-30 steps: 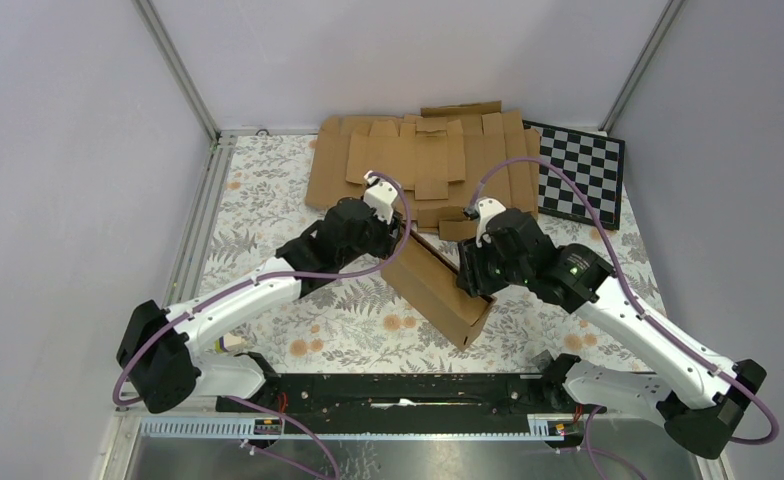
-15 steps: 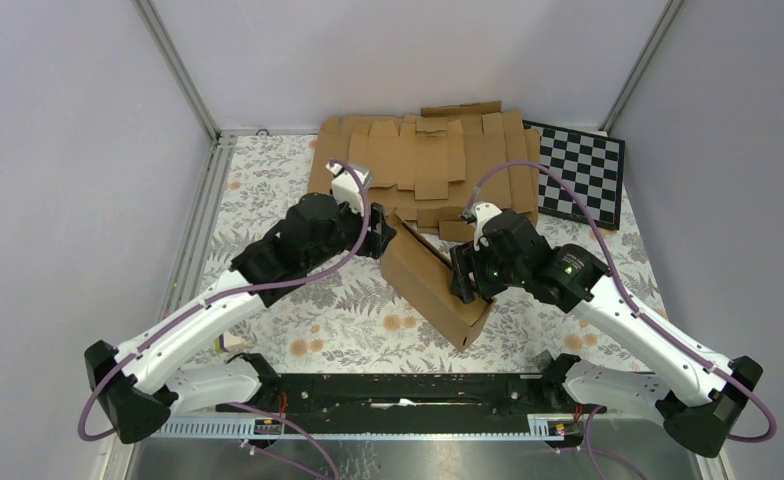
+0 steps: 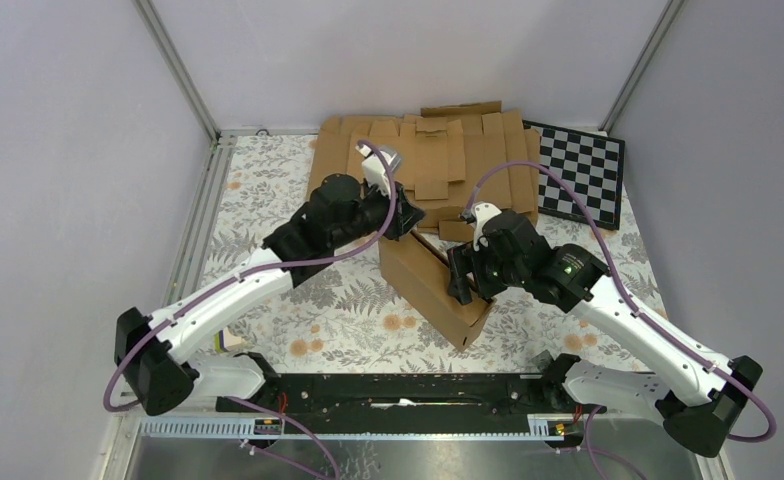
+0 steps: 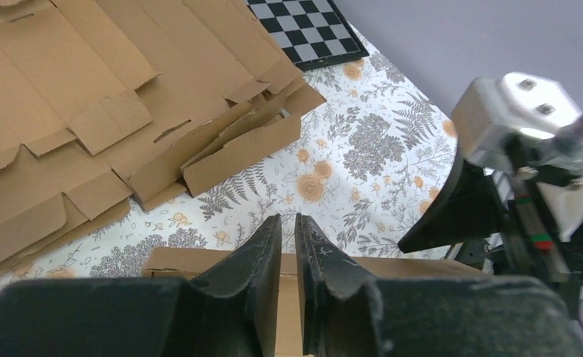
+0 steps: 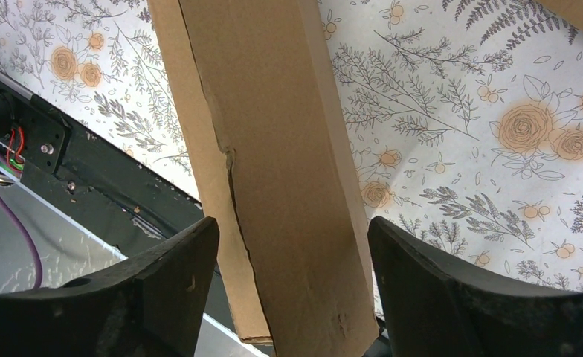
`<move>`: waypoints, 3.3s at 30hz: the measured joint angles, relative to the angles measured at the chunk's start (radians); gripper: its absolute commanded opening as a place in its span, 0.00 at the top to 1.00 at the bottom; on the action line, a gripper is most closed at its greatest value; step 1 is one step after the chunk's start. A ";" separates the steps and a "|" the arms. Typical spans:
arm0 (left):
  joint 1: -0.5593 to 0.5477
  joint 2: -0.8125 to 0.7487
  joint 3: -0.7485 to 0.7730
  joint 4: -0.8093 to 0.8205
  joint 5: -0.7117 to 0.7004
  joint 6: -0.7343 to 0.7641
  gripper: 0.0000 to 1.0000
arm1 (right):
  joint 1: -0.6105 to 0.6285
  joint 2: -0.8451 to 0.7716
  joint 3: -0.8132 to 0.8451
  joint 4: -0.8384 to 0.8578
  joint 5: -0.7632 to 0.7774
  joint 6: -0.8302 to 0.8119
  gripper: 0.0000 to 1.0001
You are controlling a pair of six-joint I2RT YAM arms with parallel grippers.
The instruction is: Fold the paper box
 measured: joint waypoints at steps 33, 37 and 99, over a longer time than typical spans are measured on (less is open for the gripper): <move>0.000 -0.010 -0.332 0.255 -0.007 -0.087 0.85 | 0.003 0.043 0.233 -0.125 -0.068 -0.079 0.06; 0.000 -0.010 -0.332 0.254 -0.008 -0.086 0.85 | 0.003 -0.001 0.243 -0.169 -0.085 -0.079 0.25; 0.125 -0.001 -0.188 0.038 -0.012 -0.039 1.00 | 0.007 -0.041 0.001 -0.169 -0.167 -0.017 1.00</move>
